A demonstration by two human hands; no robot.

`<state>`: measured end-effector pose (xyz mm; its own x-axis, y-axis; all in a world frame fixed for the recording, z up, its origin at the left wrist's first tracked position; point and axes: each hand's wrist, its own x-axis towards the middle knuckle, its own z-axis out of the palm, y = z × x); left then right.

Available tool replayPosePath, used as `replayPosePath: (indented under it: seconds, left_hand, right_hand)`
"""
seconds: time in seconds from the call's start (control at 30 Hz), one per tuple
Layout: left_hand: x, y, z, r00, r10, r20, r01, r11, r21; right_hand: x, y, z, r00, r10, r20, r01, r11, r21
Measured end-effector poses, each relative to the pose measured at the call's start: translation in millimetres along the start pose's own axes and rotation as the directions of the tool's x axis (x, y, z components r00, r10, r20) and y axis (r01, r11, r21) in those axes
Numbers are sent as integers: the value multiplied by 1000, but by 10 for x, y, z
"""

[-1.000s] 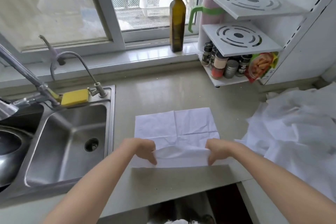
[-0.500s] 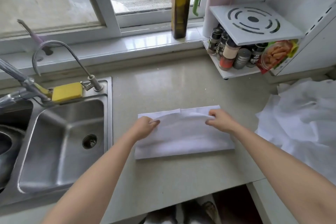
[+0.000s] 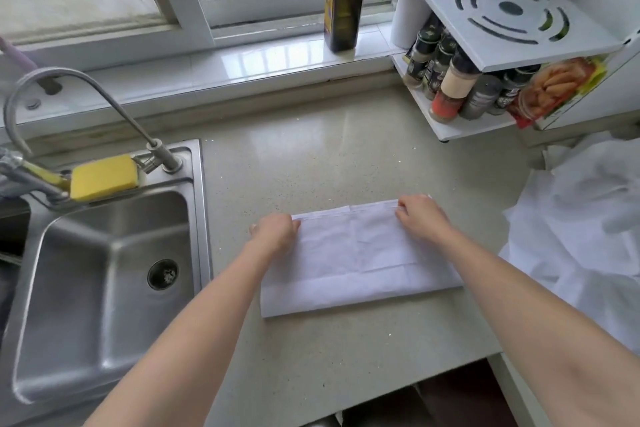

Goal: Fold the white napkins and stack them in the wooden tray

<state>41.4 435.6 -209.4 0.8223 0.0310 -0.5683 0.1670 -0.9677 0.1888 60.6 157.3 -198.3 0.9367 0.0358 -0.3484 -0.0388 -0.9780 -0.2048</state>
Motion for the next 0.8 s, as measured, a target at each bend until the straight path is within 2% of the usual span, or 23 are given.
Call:
replayPosePath:
  seconds: [0.2,0.53,0.8]
  left_hand:
    - [45,-40,19,999,-47,-8,47,999,24]
    - [-46,115,59,978,-183,-104,196,971,137]
    - [-5,168,16,970,-233,-62,239,964,113]
  right_hand:
    - [68,0,36,999,0,-38,-4,993,-115]
    - [233,-46,4,988,-156,15,151,925,-349]
    - [285,13,38,974,-225,19,215,903,-372]
